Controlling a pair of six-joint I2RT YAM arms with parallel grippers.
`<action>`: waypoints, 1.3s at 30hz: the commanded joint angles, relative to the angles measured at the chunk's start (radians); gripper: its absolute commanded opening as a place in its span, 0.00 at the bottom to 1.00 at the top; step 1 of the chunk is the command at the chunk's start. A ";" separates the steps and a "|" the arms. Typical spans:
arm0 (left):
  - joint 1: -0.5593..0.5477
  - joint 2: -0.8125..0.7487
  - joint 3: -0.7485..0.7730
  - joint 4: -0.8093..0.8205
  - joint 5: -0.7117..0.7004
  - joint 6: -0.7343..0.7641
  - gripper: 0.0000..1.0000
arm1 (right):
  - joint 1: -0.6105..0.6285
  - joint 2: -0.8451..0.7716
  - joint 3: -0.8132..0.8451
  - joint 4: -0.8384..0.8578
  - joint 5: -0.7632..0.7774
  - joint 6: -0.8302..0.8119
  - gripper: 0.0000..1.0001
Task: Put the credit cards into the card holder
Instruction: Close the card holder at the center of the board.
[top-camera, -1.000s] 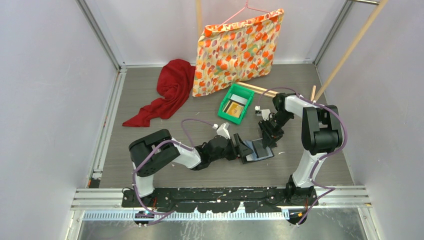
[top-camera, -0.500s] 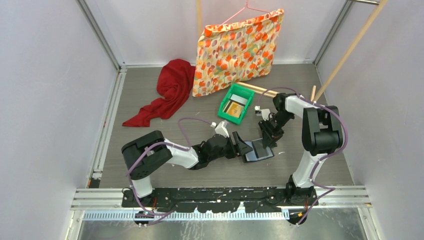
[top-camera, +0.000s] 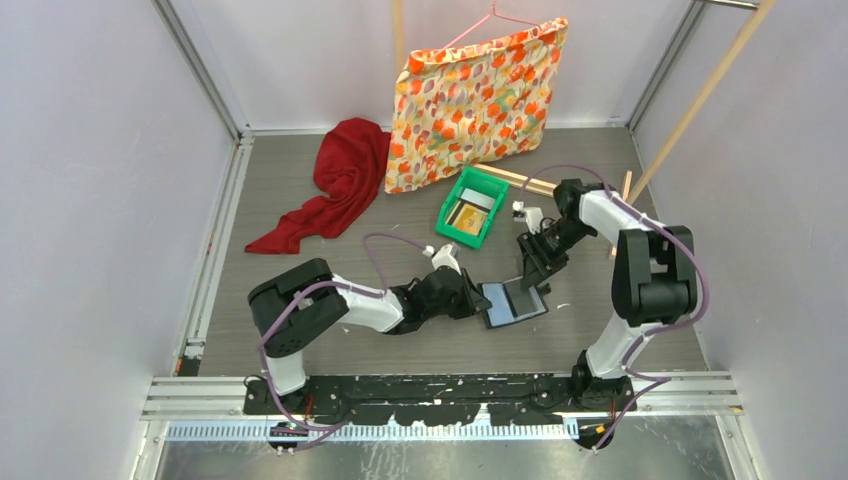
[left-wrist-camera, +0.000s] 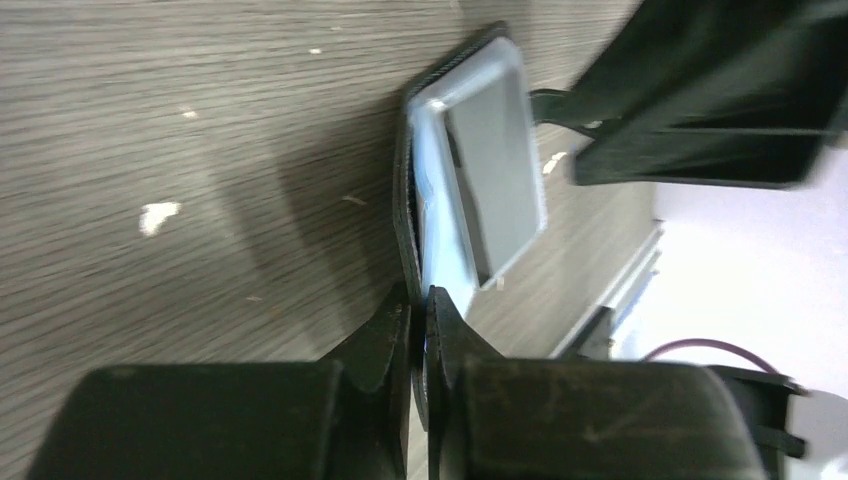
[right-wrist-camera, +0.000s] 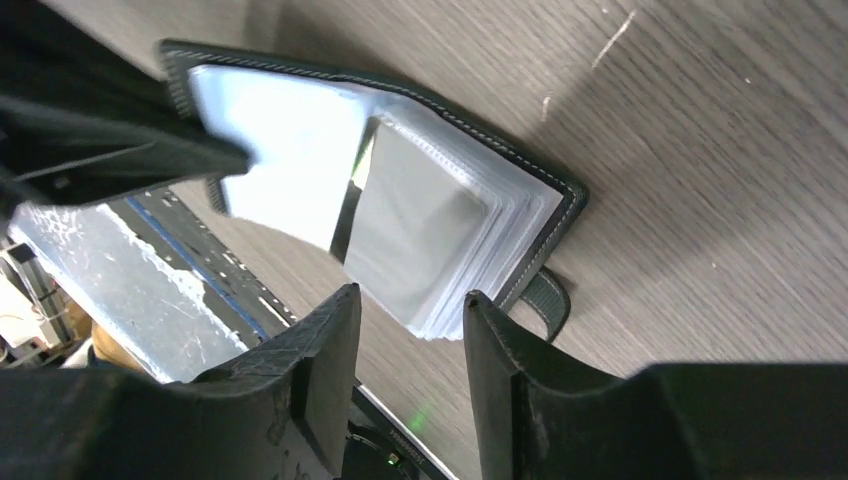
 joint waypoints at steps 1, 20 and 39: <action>0.004 -0.097 0.040 -0.238 -0.062 0.075 0.01 | -0.041 -0.131 0.017 -0.055 -0.136 -0.060 0.49; 0.066 0.004 0.560 -1.101 -0.009 0.375 0.09 | -0.051 -0.199 0.009 -0.056 -0.200 -0.065 0.50; 0.068 0.068 0.556 -0.675 0.269 0.282 0.52 | -0.052 -0.162 -0.017 0.060 -0.078 0.061 0.50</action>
